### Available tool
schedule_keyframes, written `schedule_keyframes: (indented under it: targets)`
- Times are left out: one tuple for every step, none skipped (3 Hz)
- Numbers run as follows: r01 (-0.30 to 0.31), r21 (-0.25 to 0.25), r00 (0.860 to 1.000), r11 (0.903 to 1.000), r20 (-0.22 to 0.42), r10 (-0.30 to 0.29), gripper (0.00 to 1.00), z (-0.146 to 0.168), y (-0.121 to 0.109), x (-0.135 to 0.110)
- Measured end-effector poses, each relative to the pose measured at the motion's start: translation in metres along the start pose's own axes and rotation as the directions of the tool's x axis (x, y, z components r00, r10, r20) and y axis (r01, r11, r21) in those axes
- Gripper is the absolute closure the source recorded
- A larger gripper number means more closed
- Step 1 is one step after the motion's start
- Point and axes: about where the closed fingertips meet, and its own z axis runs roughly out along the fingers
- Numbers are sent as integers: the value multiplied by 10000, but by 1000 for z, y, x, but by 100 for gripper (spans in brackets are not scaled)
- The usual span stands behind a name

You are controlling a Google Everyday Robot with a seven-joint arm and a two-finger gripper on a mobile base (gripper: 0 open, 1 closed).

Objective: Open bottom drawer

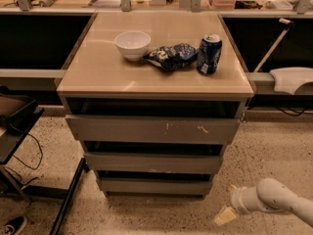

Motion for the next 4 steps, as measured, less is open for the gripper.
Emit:
schedule_keyframes:
  targets:
    - [-164,-1435,9987,9895,445,230,0,42,13,51]
    - [-380,-3125,9949,9491,773,652,0,94,36,83]
    - [-671,-3776,9899,9235,909,1091,0,113,51,99]
    - [-818,-3778,9869,9223,982,1278,0,116,50,104]
